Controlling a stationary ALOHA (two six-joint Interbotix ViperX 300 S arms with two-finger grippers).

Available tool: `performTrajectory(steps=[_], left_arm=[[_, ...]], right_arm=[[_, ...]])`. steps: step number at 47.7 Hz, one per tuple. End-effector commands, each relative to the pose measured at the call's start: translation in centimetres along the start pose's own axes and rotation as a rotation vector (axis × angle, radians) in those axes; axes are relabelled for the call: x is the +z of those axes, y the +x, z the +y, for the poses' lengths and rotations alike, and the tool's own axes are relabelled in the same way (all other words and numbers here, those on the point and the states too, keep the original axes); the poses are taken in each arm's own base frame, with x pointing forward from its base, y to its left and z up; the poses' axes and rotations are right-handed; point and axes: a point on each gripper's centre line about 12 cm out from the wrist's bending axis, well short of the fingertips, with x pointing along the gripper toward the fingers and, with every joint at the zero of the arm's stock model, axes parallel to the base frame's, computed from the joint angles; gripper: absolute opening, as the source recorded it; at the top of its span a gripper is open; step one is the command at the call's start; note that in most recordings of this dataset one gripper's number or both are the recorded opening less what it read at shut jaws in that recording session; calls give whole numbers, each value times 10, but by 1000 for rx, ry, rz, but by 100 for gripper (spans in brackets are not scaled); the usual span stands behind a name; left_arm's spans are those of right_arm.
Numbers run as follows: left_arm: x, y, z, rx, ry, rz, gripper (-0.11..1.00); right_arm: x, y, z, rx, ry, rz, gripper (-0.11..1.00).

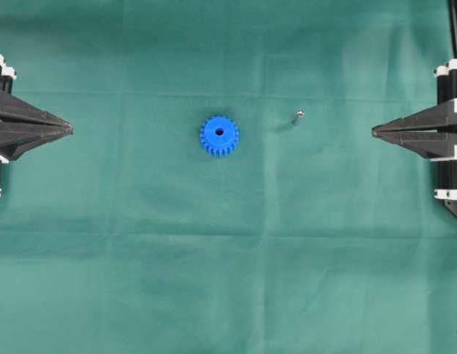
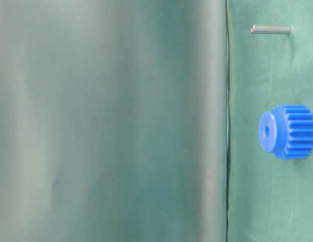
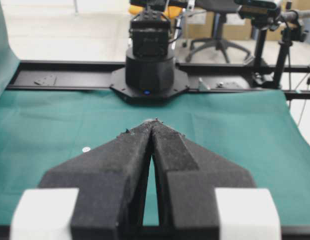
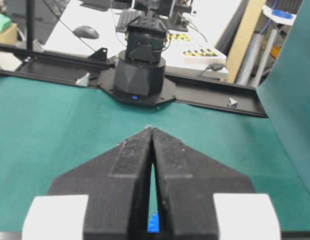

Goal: Insert the shaft placed at a random location into the center hole of the small gear at another random location.
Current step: 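Move the right gripper left toward the small silver shaft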

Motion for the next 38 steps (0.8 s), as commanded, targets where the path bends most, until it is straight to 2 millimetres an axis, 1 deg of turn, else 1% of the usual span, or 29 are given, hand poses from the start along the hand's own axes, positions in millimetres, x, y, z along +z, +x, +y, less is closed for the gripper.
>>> performTrajectory(steps=[1, 6, 13, 19, 24, 25, 28, 29, 30, 36, 37, 38], left_arm=[[3, 2, 2, 15, -30, -2, 0], [2, 3, 2, 14, -29, 6, 0], [2, 2, 2, 14, -27, 8, 0], [1, 2, 2, 14, -29, 9, 0], [2, 2, 2, 16, -27, 8, 0], [2, 2, 2, 16, -29, 8, 0], [1, 1, 2, 14, -29, 9, 0], [1, 1, 2, 16, -29, 8, 0], [1, 1, 2, 16, -29, 8, 0], [-1, 1, 2, 16, -27, 14, 0], [-1, 1, 2, 16, -29, 15, 0], [-1, 1, 2, 16, -29, 17, 0]], right_arm=[[6, 4, -2, -10, 2, -11, 0], [-14, 13, -11, -54, 18, 76, 0], [-46, 25, -31, -153, 67, 181, 0], [-70, 36, -44, -209, 91, 244, 1], [-94, 44, -54, -255, 115, 299, 2], [-98, 46, -56, -265, 121, 307, 5], [-114, 50, -61, -294, 144, 339, 19], [-118, 51, -62, -303, 150, 346, 24], [-122, 52, -64, -312, 154, 356, 33], [-149, 54, -70, -346, 164, 416, 70], [-152, 55, -71, -350, 165, 421, 74], [-155, 56, -71, -353, 165, 425, 75]])
